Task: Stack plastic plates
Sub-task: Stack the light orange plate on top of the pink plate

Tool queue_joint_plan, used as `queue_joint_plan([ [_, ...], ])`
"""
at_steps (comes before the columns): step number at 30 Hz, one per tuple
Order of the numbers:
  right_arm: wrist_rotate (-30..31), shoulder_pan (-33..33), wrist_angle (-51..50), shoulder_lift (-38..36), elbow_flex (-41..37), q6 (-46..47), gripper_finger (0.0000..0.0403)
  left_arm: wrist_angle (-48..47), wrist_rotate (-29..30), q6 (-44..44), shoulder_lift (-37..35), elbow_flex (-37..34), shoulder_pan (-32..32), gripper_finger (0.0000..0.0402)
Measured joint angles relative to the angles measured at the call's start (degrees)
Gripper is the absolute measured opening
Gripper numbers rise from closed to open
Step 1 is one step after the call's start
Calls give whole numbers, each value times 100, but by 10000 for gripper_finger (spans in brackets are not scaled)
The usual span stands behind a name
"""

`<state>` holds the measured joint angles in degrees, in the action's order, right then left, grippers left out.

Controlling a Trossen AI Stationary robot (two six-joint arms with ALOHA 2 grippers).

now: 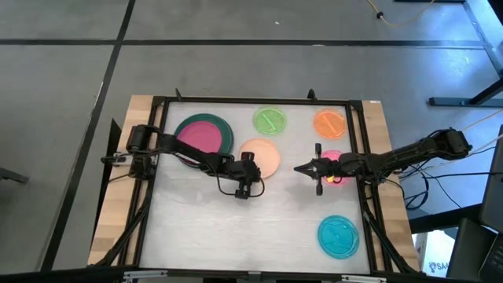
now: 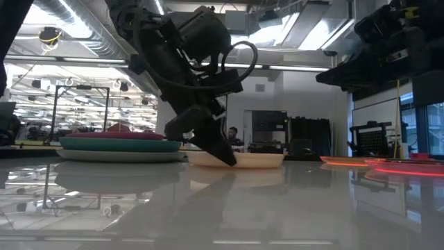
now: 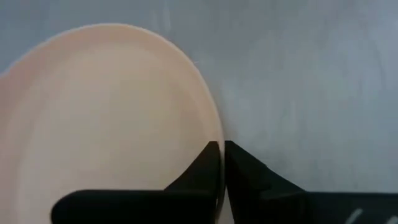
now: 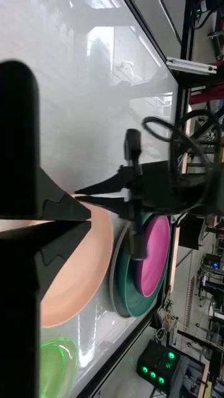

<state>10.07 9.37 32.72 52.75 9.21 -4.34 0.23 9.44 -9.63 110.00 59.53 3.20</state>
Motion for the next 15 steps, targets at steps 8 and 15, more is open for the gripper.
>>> queue_joint_plan([
  [8, 0, -1, -30, 0, 0, -2, 5, -300, 559, -57, -930, -2, 265, 8],
  [15, 0, 0, -34, 0, 0, -2, 5, -1698, 1592, 323, -1797, 0, 360, 16],
])
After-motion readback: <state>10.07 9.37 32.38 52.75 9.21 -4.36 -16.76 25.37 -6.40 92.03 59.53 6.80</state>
